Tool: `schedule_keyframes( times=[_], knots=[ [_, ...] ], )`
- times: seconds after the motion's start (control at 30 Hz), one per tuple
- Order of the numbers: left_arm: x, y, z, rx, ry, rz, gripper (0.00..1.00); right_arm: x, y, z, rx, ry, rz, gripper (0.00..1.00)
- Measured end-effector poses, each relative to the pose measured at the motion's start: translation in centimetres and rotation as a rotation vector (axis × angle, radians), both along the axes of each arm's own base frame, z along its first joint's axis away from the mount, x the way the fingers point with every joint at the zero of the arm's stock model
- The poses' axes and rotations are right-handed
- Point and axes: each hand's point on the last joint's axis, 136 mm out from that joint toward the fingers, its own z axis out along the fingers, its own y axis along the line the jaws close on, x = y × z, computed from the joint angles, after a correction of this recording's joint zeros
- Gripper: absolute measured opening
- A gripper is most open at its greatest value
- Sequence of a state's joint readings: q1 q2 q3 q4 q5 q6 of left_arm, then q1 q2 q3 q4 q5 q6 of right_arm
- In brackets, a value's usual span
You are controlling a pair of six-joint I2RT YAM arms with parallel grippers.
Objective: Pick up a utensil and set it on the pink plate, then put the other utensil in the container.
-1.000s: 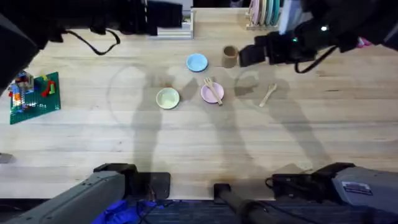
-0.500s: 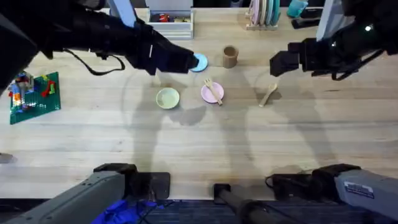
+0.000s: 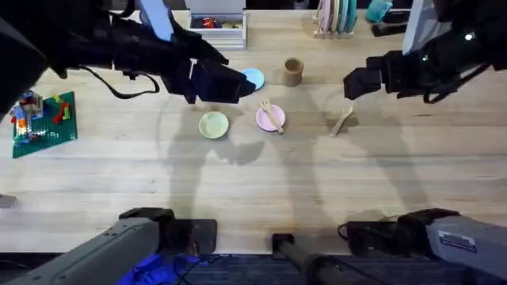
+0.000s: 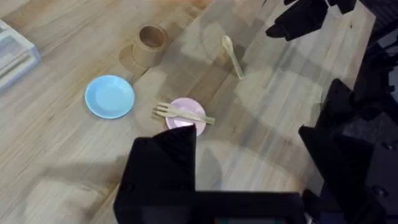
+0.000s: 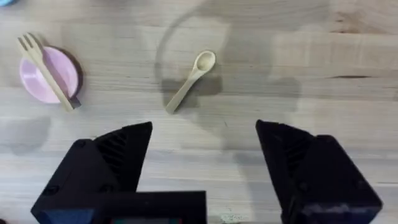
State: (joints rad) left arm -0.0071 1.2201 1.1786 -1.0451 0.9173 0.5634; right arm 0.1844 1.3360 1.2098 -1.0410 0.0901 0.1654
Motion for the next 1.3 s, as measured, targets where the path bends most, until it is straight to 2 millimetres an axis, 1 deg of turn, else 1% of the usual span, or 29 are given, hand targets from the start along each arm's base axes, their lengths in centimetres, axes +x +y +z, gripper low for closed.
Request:
schedule_keyframes(
  times=[0.1,0.33,0.47,0.63,0.73,0.8,1.07,1.17,1.3],
  knots=[
    [0.0,0.0,0.0,-0.002,-0.004,-0.004,0.991,0.1,0.0,-0.4,0.011,0.013,-0.040,0.997],
    [0.0,0.0,0.0,-0.002,-0.004,-0.005,0.991,0.7,-0.1,-1.6,0.053,0.038,-0.294,0.997],
    [0.0,0.0,0.0,-0.002,-0.004,-0.005,0.991,0.6,-0.2,-1.6,0.028,0.015,-0.436,0.997],
    [0.0,0.0,0.0,-0.002,-0.004,-0.005,0.992,0.5,0.3,-1.7,0.007,-0.021,-0.565,0.997],
    [0.0,0.0,0.0,-0.002,-0.004,-0.005,0.991,0.7,0.4,-2.6,-0.006,-0.010,-0.631,0.997],
    [0.0,0.0,0.0,-0.002,-0.004,-0.005,0.991,0.8,0.4,-3.6,-0.017,0.013,-0.677,0.996],
    [0.0,0.0,0.0,-0.002,-0.003,-0.005,0.991,1.9,0.9,-7.3,-0.046,0.076,-0.741,0.996],
    [0.0,0.0,0.0,-0.002,-0.003,-0.005,0.991,2.2,1.0,-8.0,-0.052,0.084,-0.746,0.996],
    [0.0,0.0,0.0,-0.002,-0.003,-0.005,0.991,2.9,1.3,-8.3,-0.032,0.069,-0.748,0.995]
  ],
)
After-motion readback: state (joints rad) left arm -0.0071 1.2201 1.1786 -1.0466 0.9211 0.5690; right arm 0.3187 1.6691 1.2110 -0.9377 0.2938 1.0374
